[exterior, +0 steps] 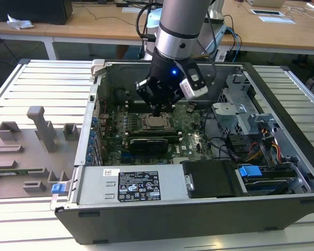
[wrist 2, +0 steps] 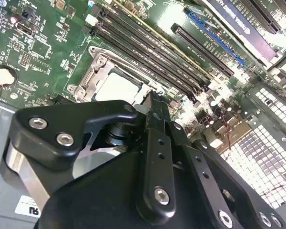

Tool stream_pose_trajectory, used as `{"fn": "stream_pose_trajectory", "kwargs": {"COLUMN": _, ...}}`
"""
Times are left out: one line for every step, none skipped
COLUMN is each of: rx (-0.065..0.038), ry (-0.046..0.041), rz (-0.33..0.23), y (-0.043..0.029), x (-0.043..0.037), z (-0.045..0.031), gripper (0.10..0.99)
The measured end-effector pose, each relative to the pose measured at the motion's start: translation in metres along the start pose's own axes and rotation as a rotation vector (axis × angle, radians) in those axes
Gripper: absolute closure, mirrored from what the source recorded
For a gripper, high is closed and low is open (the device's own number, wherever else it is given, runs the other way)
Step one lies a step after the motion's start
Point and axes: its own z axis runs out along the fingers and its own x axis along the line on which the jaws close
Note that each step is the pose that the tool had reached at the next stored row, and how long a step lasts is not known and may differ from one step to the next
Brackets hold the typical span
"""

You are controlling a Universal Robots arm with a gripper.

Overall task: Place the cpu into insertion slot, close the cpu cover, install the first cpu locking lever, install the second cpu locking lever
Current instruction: 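Install the second cpu locking lever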

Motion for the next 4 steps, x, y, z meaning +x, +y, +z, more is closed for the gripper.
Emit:
{"fn": "stream_pose_trajectory", "kwargs": {"rx": 0.0, "ry": 0.0, "rz": 0.0, "y": 0.0, "x": 0.0, "z": 0.0, "gripper": 0.98}}
{"fn": "stream_pose_trajectory", "kwargs": {"rx": 0.0, "ry": 0.0, "rz": 0.0, "y": 0.0, "x": 0.0, "z": 0.0, "gripper": 0.98}}
{"fn": "stream_pose_trajectory", "kwargs": {"rx": 0.0, "ry": 0.0, "rz": 0.0, "y": 0.0, "x": 0.0, "z": 0.0, "gripper": 0.98}}
{"fn": "stream_pose_trajectory", "kwargs": {"rx": 0.0, "ry": 0.0, "rz": 0.0, "y": 0.0, "x": 0.0, "z": 0.0, "gripper": 0.98}}
